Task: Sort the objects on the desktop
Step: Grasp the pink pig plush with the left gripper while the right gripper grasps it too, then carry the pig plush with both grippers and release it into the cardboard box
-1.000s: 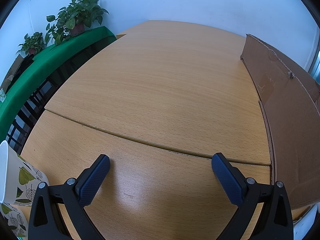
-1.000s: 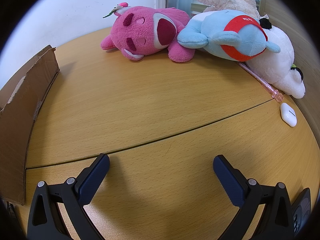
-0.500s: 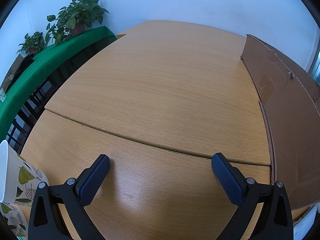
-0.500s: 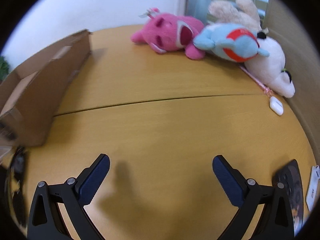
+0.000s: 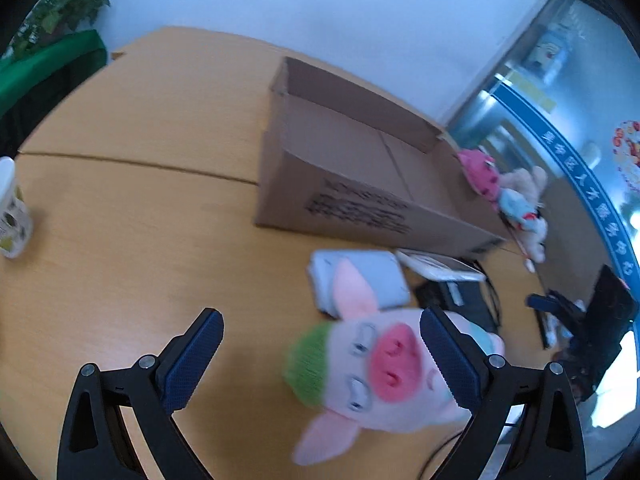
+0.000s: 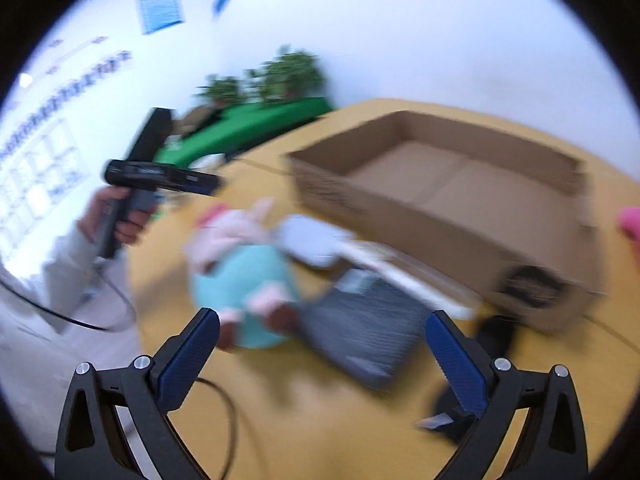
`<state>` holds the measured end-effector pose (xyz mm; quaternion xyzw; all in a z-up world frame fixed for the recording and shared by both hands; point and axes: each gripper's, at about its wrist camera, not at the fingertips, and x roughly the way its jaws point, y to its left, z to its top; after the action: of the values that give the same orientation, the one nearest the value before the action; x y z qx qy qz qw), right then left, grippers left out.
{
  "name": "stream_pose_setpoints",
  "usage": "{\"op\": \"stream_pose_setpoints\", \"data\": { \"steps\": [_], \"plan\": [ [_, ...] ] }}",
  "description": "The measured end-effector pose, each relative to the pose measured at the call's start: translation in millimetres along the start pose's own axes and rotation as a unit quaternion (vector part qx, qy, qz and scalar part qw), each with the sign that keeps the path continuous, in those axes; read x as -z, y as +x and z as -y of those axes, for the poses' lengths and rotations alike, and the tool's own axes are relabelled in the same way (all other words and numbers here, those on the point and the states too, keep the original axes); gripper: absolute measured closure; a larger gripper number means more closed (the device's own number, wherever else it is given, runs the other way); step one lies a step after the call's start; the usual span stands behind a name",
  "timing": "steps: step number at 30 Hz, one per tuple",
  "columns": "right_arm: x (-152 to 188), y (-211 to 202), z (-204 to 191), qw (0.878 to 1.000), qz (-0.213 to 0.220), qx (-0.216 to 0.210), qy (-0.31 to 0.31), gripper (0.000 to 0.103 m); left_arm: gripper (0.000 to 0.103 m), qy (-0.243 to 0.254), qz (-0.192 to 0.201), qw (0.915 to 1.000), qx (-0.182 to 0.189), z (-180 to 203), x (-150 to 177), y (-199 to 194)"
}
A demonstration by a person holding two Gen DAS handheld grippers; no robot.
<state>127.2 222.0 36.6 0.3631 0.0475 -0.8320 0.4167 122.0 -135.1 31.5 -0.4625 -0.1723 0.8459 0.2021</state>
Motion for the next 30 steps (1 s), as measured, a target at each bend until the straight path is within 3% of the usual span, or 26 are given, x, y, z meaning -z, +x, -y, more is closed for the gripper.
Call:
{"op": "stream_pose_setpoints", "data": {
  "steps": [3,8,9,11,15,18,21,25,30],
  "plan": [
    [9,28,-45,0.999,-0.03,-0.04,-0.017,0.001,0.005,0.013,-0.035,0.9989,0.028,13,17,21],
    [24,50,-59,0.998,-0.047,-0.021,0.028,0.007,0.017,0.039,-0.052,0.9968,0.045,28,27,39],
    [26,57,-61,0.998,-0.052,-0.006,0.029,0.015,0.019,0.048,-0.055,0.9963,0.045,33,28,40],
    [27,62,-69,0.999,-0.041,0.023,0.027,0.017,0.026,0.064,-0.05,0.9963,0.029,42,31,35],
    [25,55,-76,0.998,-0.026,0.026,0.042,0.021,0.036,0.073,-0.04,0.9964,0.015,53,41,22],
    [16,36,-78,0.999,0.0,0.034,0.032,0.024,0.038,0.099,-0.007,0.995,0.008,75,39,4],
    [-10,14,-76,0.998,0.032,0.051,0.0,0.024,0.039,0.142,0.051,0.9885,-0.009,106,15,-23],
    [-65,-23,-69,0.99,0.086,0.094,-0.055,0.024,0.039,0.202,0.14,0.9689,-0.022,151,-37,-58],
    [-142,-66,-42,0.976,0.141,0.122,-0.112,0.024,0.039,0.224,0.213,0.9507,-0.018,178,-113,-78]
  ]
}}
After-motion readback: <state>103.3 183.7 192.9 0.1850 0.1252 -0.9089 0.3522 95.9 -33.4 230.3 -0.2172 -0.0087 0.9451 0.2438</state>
